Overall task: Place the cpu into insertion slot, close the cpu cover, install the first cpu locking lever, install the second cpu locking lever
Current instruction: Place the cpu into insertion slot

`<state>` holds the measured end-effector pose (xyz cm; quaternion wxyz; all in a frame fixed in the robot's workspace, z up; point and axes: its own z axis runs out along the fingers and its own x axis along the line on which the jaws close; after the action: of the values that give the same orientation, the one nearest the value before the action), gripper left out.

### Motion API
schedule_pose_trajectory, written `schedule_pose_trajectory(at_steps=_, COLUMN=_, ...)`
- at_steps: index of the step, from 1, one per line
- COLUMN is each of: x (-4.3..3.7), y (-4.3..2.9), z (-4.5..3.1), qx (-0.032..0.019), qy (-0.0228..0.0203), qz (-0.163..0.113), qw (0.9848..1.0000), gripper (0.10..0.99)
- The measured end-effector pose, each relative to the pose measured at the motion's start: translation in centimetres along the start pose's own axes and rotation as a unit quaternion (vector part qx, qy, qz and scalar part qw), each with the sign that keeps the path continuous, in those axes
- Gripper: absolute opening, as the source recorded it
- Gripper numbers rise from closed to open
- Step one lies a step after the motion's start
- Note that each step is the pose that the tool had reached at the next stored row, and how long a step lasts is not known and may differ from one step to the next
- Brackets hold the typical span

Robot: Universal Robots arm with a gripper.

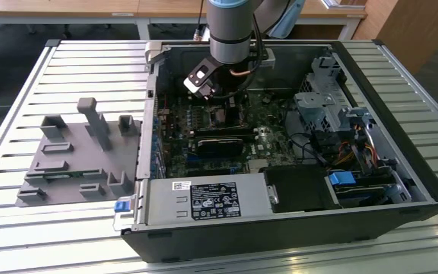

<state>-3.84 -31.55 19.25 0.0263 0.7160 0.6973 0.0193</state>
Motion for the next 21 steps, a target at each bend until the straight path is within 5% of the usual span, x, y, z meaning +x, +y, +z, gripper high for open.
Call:
schedule_pose_trajectory(at_steps=13, x=-0.01, y=0.06, z=-0.96, qx=0.0006, qy=0.0, qz=0.0, qw=1.0, gripper=0.604)
schedule_pose_trajectory(at_steps=16, x=-0.01, y=0.08, z=-1.08, qx=0.0012, qy=0.0, qz=0.0, qw=1.0, gripper=0.424)
schedule_pose_trajectory(at_steps=19, x=-0.01, y=0.1, z=-1.23, qx=0.0018, qy=-0.0002, qz=0.0, qw=1.0, gripper=0.365)
schedule_pose_trajectory(at_steps=21, x=-0.01, y=0.11, z=-1.35, qx=0.002, qy=-0.0004, qz=0.0, qw=1.0, gripper=0.247)
